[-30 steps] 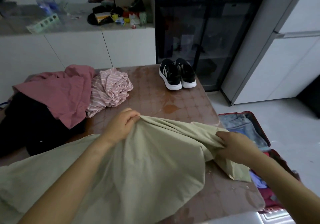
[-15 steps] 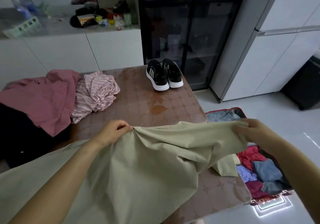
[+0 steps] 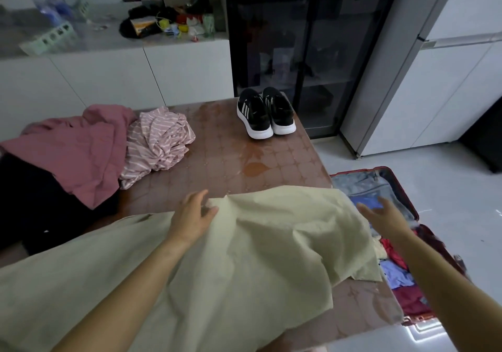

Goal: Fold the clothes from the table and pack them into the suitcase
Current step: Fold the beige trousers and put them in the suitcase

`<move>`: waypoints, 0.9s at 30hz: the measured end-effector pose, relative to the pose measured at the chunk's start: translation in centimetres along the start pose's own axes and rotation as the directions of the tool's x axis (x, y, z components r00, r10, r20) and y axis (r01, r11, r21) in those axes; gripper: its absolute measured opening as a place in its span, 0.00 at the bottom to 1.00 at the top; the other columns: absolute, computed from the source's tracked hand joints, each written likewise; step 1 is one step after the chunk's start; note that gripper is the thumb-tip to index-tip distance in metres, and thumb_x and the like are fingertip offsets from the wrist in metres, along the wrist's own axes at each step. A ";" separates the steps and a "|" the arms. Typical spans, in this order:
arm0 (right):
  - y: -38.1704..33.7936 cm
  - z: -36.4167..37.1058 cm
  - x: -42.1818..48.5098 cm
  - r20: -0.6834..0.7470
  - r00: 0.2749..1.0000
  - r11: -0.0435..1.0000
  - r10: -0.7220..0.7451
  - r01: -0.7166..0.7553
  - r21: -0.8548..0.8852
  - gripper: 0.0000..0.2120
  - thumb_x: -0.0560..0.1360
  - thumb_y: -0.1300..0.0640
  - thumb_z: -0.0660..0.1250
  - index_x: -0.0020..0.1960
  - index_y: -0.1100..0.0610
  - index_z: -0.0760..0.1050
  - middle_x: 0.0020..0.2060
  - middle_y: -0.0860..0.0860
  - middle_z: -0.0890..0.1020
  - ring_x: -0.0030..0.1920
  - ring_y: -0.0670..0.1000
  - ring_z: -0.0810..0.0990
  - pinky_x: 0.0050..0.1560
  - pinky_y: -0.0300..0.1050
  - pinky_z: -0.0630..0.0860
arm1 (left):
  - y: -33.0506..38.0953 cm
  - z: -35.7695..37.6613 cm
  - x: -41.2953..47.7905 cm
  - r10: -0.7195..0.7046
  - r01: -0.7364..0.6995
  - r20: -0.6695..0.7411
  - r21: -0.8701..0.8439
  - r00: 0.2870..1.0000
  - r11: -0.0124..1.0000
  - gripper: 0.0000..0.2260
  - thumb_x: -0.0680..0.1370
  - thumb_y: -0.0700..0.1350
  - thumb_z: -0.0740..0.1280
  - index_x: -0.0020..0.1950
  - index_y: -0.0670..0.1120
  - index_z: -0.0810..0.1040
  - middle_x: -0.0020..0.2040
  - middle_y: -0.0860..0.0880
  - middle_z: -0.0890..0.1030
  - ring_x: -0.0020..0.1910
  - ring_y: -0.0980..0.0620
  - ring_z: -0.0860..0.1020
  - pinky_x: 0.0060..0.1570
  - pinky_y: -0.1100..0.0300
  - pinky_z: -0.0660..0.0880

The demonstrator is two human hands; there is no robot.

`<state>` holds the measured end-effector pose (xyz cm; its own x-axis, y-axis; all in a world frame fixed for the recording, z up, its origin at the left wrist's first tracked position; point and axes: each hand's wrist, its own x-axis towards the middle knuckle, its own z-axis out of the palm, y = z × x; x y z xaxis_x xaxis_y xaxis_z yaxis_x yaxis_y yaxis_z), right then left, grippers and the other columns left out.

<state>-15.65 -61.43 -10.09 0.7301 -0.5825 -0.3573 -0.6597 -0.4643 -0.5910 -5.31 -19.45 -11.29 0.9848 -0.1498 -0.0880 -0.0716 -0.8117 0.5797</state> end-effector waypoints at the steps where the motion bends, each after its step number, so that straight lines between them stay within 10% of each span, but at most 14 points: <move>1: 1.1 0.4 -0.1 -0.010 0.999 0.998 0.045 -0.045 -0.039 0.36 0.71 0.38 0.67 0.65 0.67 0.71 0.56 0.63 0.79 0.58 0.62 0.77 0.56 0.52 0.72 | -0.3 0.2 -0.8 -0.011 0.009 0.028 0.057 1.000 0.998 0.31 0.73 0.61 0.64 0.71 0.44 0.69 0.69 0.43 0.70 0.69 0.43 0.68 0.67 0.50 0.66; 4: 3.2 1.5 -0.6 0.103 0.987 0.992 0.122 -0.117 -0.052 0.26 0.69 0.39 0.70 0.38 0.65 0.80 0.37 0.60 0.80 0.41 0.58 0.79 0.41 0.48 0.71 | -1.2 1.4 -3.2 -0.049 0.030 0.088 0.211 0.995 0.977 0.44 0.64 0.72 0.48 0.75 0.50 0.62 0.76 0.46 0.61 0.74 0.46 0.61 0.70 0.48 0.61; 8: 3.2 2.0 -1.3 0.081 0.995 0.998 0.058 -0.059 0.007 0.14 0.74 0.57 0.70 0.42 0.69 0.78 0.33 0.57 0.76 0.34 0.54 0.71 0.37 0.47 0.67 | -2.0 2.6 -4.4 -0.090 0.049 0.121 0.308 0.989 0.950 0.43 0.65 0.74 0.42 0.77 0.55 0.51 0.78 0.51 0.53 0.76 0.48 0.53 0.71 0.41 0.57; 15: 0.0 -2.9 -1.6 -0.327 0.938 0.954 -0.112 0.193 0.228 0.15 0.77 0.57 0.65 0.59 0.65 0.73 0.49 0.62 0.78 0.45 0.54 0.73 0.40 0.44 0.67 | -2.9 3.3 -4.0 -0.182 0.081 0.204 0.420 0.962 0.904 0.41 0.71 0.73 0.43 0.78 0.52 0.44 0.79 0.47 0.47 0.77 0.44 0.47 0.75 0.46 0.47; 20: 2.8 -2.0 -1.1 0.047 0.992 0.993 0.115 -0.115 0.002 0.33 0.69 0.34 0.66 0.51 0.66 0.79 0.43 0.62 0.81 0.43 0.57 0.77 0.44 0.47 0.72 | -1.7 3.6 -4.3 -0.235 0.147 0.172 0.412 0.957 0.899 0.35 0.78 0.65 0.53 0.78 0.51 0.43 0.79 0.46 0.44 0.77 0.42 0.45 0.74 0.44 0.49; 27: 6.5 0.3 -1.9 0.274 0.931 0.959 0.239 -0.272 0.086 0.14 0.69 0.55 0.76 0.45 0.64 0.77 0.37 0.56 0.79 0.36 0.54 0.77 0.37 0.45 0.72 | 3.9 4.6 -4.5 -0.071 0.033 0.090 0.365 0.993 0.930 0.35 0.78 0.64 0.52 0.78 0.50 0.44 0.79 0.46 0.43 0.77 0.44 0.44 0.72 0.41 0.48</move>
<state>-21.31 -63.15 -13.50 0.5710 -0.4708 -0.6725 -0.8153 -0.2297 -0.5315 -10.77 -24.57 -12.38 0.9690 -0.1424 -0.2017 -0.0919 -0.9662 0.2407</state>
